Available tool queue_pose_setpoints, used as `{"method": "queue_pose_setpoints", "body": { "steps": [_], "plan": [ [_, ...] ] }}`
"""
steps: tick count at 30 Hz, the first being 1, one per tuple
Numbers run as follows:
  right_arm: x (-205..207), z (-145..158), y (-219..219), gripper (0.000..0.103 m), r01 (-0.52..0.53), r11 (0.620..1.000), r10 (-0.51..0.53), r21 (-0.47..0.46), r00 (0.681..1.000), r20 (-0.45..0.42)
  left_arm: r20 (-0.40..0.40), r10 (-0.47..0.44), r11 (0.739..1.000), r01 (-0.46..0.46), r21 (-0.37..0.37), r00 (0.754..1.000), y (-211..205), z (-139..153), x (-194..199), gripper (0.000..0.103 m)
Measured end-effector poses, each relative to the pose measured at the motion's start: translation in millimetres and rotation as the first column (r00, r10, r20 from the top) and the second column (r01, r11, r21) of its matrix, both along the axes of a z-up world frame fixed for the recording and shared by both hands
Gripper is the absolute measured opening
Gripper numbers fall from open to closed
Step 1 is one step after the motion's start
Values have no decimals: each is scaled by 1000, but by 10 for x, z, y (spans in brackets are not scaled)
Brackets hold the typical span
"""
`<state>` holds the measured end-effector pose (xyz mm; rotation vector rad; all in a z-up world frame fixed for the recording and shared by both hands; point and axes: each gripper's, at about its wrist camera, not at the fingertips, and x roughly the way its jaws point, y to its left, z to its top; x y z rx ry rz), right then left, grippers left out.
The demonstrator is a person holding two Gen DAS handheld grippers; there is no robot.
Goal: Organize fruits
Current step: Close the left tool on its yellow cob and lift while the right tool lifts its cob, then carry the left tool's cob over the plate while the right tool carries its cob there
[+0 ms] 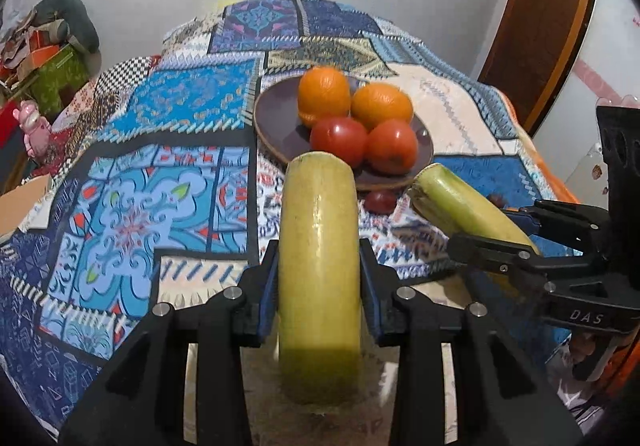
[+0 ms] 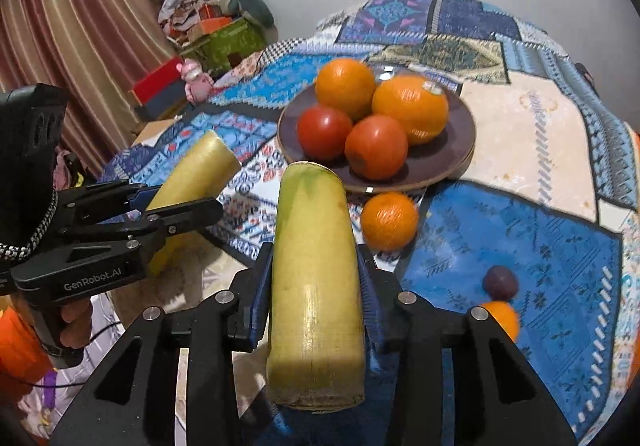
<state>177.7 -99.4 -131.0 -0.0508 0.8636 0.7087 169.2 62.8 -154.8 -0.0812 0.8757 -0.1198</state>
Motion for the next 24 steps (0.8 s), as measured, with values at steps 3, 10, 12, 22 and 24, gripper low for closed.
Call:
{"method": "queue_pose_setpoints", "body": {
  "steps": [3, 10, 12, 22, 24],
  "plan": [
    [58, 92, -49, 36, 19, 1000, -19, 13, 1000, 20, 23, 5, 1000, -6, 7, 1000, 10, 93, 50, 36],
    [249, 262, -158, 36, 74, 996, -77, 43, 995, 67, 44, 22, 1000, -22, 1, 999, 59, 208, 257, 35],
    [289, 290, -184, 36, 84, 995, -87, 47, 993, 77, 47, 26, 1000, -26, -4, 999, 82, 218, 298, 35],
    [564, 346, -323, 36, 155, 986, -160, 60, 982, 101, 79, 53, 999, -54, 7, 995, 143, 308, 573, 35],
    [614, 340, -339, 36, 168, 984, -173, 55, 979, 105, 76, 57, 998, -58, 4, 995, 157, 307, 659, 35]
  ]
}}
